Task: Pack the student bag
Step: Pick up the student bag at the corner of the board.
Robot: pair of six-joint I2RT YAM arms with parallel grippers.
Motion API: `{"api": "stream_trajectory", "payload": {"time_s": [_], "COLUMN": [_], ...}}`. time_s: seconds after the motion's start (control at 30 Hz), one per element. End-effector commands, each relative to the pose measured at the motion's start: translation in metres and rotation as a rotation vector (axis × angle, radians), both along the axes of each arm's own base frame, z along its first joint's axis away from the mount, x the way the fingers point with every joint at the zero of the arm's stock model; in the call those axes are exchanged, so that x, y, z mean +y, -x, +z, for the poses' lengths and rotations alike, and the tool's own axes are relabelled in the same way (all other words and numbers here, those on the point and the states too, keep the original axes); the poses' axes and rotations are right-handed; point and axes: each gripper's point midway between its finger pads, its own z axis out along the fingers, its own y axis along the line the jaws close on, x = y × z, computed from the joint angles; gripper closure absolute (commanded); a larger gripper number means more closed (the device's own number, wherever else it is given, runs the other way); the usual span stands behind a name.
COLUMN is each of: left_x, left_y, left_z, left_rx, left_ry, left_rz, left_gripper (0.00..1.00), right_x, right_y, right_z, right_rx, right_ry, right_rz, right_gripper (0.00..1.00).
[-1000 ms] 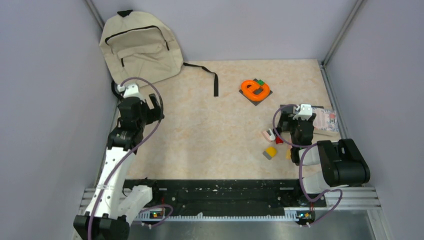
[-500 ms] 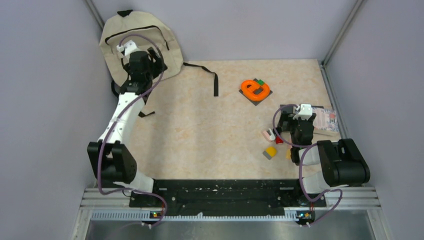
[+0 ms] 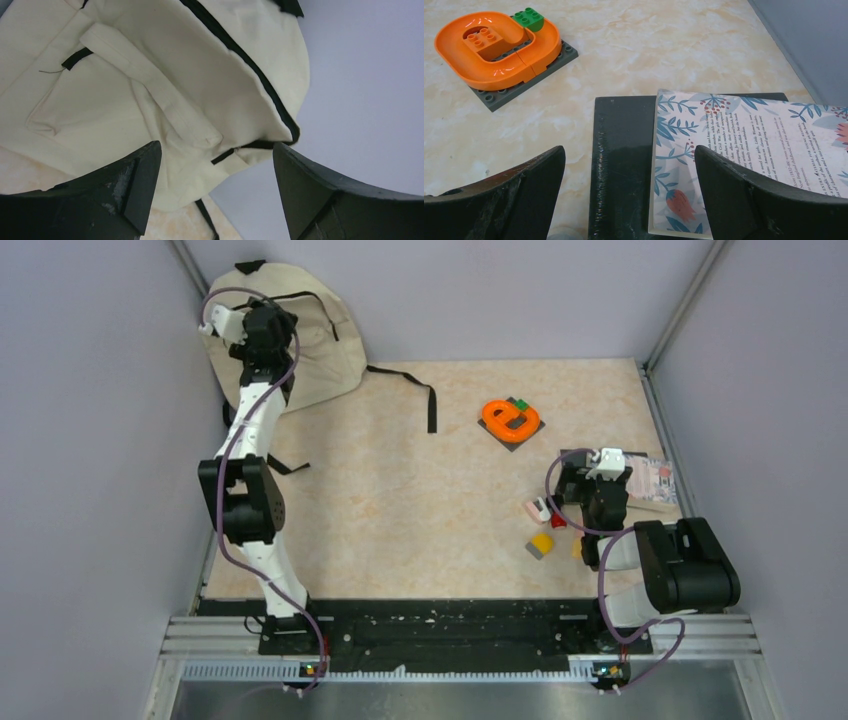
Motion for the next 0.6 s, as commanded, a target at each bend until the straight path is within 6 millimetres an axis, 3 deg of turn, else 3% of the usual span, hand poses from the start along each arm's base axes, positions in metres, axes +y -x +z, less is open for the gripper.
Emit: {"api": "stream_trajectory", "payload": {"time_s": [0.0,0.33,0.57], "left_x": [0.018,0.027,0.044], "left_y": [-0.018,-0.057,-0.072], "left_z": [0.053,0.059,0.019], "left_rx": [-0.249,-0.33,-0.271], "left_ry": [0.099,0.155,0.21], "left_rz": [0.054,0.042,0.093], "left_gripper": [0.14,0.17,0.16], "right_x": [-0.004,-0.004,-0.004], "right_y": [-0.004,-0.003,-0.003], "right_z": [0.016,0.016,0.016], "right_rx": [-0.067,-0.067,-0.068], "right_ry": [0.003,0.003,0.003], "right_rz": [-0.011,-0.011,-0.012], "right_gripper": [0.01,0.01,0.01]}}
